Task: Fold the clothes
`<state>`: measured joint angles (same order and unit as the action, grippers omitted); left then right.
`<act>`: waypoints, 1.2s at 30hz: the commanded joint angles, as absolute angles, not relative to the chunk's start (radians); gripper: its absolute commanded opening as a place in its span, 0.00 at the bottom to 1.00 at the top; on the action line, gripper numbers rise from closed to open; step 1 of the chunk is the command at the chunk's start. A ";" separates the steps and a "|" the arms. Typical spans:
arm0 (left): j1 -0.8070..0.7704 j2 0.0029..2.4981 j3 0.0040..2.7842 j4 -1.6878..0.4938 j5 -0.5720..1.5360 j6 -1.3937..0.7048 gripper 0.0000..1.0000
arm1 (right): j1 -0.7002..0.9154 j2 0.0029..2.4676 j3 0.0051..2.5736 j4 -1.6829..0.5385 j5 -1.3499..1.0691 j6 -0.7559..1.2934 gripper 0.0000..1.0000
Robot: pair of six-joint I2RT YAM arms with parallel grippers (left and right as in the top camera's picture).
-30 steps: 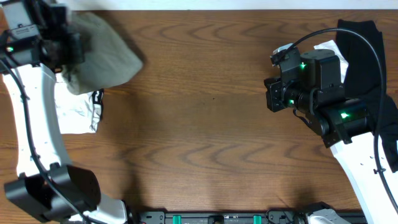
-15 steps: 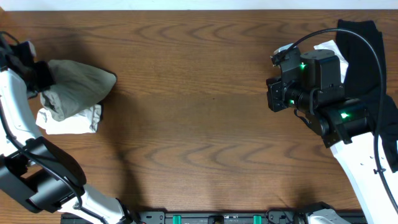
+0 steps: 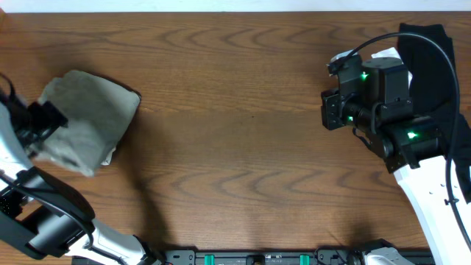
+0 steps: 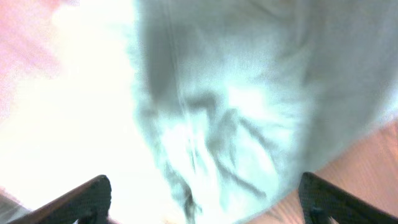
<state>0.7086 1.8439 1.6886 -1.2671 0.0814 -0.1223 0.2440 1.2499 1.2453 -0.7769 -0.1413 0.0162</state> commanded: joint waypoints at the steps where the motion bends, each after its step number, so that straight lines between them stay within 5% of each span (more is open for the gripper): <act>1: 0.765 1.833 1.692 -1.302 0.003 -0.299 0.98 | 0.222 1.251 1.248 -0.785 -0.138 0.002 0.01; 12: 0.748 1.770 1.692 -1.244 0.547 -0.110 0.98 | 0.202 1.251 1.248 -0.807 -0.138 0.001 0.04; 14: 0.701 1.761 1.692 -1.243 0.636 -0.043 0.98 | 0.202 1.251 1.248 -0.807 -0.138 0.002 0.17; 20: 0.498 1.741 1.692 -1.217 0.619 0.007 0.98 | 0.202 1.251 1.248 -0.804 -0.138 0.002 0.98; 36: -0.131 1.736 1.692 -1.139 0.255 0.004 0.98 | 0.201 1.272 1.248 -0.751 -0.049 0.002 0.99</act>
<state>-0.0731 1.7641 1.6886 -1.1496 0.3733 -0.0174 0.2127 1.2526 1.2453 -0.7536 -0.0898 0.0063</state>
